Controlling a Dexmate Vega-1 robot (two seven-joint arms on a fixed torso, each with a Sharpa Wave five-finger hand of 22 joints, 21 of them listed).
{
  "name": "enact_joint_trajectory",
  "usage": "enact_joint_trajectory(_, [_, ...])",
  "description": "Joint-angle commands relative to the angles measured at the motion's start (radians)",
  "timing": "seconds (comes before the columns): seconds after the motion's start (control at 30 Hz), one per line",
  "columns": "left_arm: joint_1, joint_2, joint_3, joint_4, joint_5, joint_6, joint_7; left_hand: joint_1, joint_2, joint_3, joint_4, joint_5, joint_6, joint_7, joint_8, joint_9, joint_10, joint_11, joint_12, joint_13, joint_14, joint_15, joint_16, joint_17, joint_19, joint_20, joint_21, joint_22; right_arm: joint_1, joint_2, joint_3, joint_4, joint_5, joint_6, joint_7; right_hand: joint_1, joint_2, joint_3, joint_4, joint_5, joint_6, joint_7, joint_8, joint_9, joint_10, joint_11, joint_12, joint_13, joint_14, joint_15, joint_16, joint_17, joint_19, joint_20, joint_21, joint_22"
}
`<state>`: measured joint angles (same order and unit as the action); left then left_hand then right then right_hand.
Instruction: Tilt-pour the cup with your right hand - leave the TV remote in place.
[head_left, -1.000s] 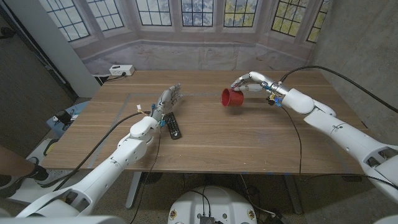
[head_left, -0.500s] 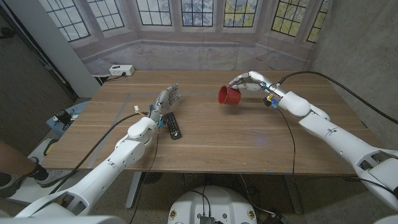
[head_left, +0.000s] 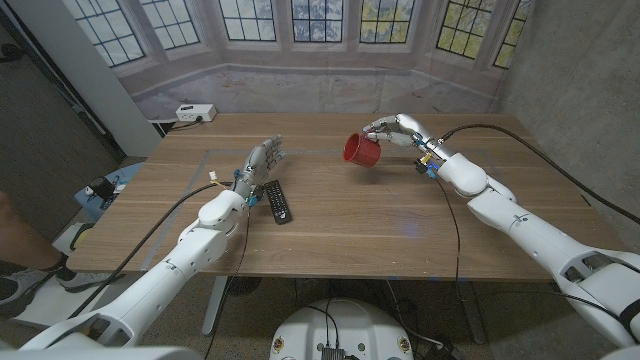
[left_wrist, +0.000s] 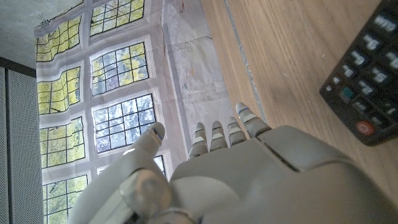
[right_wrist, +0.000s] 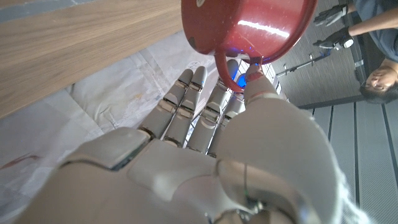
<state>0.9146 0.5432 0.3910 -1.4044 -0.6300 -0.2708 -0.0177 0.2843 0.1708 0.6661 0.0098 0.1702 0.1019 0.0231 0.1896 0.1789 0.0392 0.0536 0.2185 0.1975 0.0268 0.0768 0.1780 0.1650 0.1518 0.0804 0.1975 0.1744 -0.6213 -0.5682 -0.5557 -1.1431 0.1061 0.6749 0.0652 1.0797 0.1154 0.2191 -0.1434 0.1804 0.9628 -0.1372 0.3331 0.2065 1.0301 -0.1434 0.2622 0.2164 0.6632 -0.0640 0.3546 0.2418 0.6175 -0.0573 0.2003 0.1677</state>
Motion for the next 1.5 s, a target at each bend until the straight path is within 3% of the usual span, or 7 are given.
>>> enact_joint_trajectory(0.03, [0.041,0.021,-0.020,-0.031,-0.005,-0.015,0.015,0.008,-0.001,0.007,-0.002,0.005,0.006,0.002,-0.002,0.004,0.009,0.003,-0.003,0.002,0.007,0.003,0.000,0.005,0.011,0.001,0.001,0.002,-0.006,0.084,-0.001,0.060,0.050,0.038,-0.027,-0.003,0.001,-0.004,-0.002,0.000,0.007,0.002,0.003,0.004,0.004,0.001,0.000,0.005,0.013,-0.162,-0.001,0.000,0.010,-0.116,-0.001,0.003])
enact_joint_trajectory(0.7, [0.103,0.027,-0.040,-0.070,-0.009,-0.036,0.052,0.007,0.000,0.008,0.000,0.005,0.008,0.002,-0.002,0.004,0.009,0.004,-0.003,0.002,0.006,0.005,0.000,0.005,0.011,0.001,0.001,0.002,0.011,0.187,-0.008,0.160,0.136,0.087,-0.004,-0.003,0.002,-0.008,-0.004,0.001,0.012,0.006,0.002,0.004,0.009,0.006,0.000,0.005,0.017,-0.161,-0.003,0.000,0.011,-0.116,-0.001,0.003])
enact_joint_trajectory(1.1, [0.123,0.026,-0.046,-0.087,-0.008,-0.039,0.071,0.007,0.000,0.009,0.001,0.005,0.017,0.006,0.001,0.004,0.010,0.004,-0.003,0.002,0.006,0.005,0.000,0.005,0.011,0.001,0.001,0.002,0.031,0.280,0.008,0.277,0.205,0.157,-0.005,-0.002,0.003,-0.008,-0.005,0.002,0.012,0.008,0.000,0.004,0.008,0.008,-0.002,0.005,0.019,-0.162,-0.004,-0.001,0.011,-0.117,-0.001,0.003])
enact_joint_trajectory(1.5, [0.131,0.019,-0.043,-0.099,-0.002,-0.036,0.089,0.006,0.000,0.010,0.002,0.005,0.019,0.007,0.001,0.004,0.009,0.004,-0.004,0.002,0.007,0.006,0.000,0.005,0.010,0.001,0.001,0.002,0.035,0.306,0.015,0.308,0.227,0.172,-0.005,-0.001,0.004,-0.010,-0.005,0.003,0.015,0.010,0.000,0.004,0.011,0.010,-0.001,0.007,0.021,-0.162,-0.004,0.000,0.012,-0.117,-0.001,0.003])
